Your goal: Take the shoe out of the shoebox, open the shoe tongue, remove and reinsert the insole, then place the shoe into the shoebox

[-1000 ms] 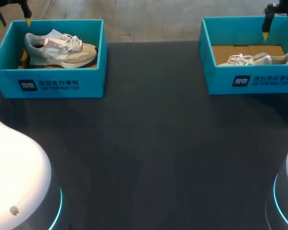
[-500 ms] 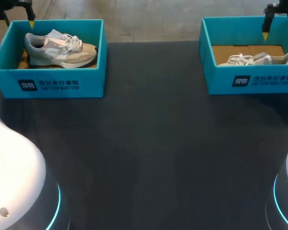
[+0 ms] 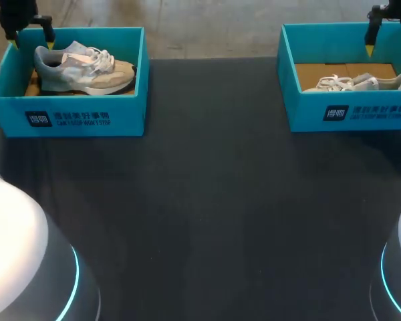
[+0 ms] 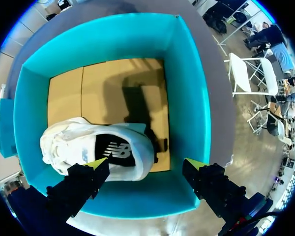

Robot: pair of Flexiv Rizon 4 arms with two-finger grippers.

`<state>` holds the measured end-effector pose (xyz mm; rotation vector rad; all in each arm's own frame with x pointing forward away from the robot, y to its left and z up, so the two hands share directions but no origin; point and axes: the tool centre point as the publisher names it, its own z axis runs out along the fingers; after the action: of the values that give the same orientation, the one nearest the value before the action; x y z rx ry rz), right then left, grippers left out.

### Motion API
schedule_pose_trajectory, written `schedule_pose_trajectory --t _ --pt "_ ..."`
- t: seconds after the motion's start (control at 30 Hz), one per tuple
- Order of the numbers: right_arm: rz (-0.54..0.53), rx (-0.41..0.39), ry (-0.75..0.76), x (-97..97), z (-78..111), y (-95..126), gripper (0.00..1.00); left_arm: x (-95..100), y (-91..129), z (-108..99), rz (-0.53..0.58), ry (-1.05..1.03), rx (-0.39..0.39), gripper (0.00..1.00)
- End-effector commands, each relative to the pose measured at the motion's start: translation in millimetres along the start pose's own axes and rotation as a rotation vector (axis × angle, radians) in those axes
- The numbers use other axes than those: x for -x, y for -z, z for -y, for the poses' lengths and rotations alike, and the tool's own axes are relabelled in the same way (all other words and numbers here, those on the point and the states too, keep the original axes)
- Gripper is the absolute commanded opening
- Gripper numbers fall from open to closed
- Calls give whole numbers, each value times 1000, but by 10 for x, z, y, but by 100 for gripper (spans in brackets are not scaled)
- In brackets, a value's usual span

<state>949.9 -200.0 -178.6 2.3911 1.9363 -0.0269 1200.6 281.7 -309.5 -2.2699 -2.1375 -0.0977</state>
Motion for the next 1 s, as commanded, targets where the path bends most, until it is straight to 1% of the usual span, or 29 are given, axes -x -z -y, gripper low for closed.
schedule_pose_trajectory --t 0.03,0.47,0.63,0.73,1.0 --pt "-2 2 0 7 10 -3 100 34 -138 0 -20 0 8 100" --pt "-2 2 0 7 10 -3 100 -2 -408 -37 -54 20 -10 100" --pt "-2 2 0 7 10 -3 100 -27 -510 -72 -57 36 -22 95" --pt "-2 2 0 7 10 -3 100 -31 -553 -94 -41 46 -34 90" --pt "-2 2 0 7 10 -3 100 -10 -675 -104 -43 44 -44 89"
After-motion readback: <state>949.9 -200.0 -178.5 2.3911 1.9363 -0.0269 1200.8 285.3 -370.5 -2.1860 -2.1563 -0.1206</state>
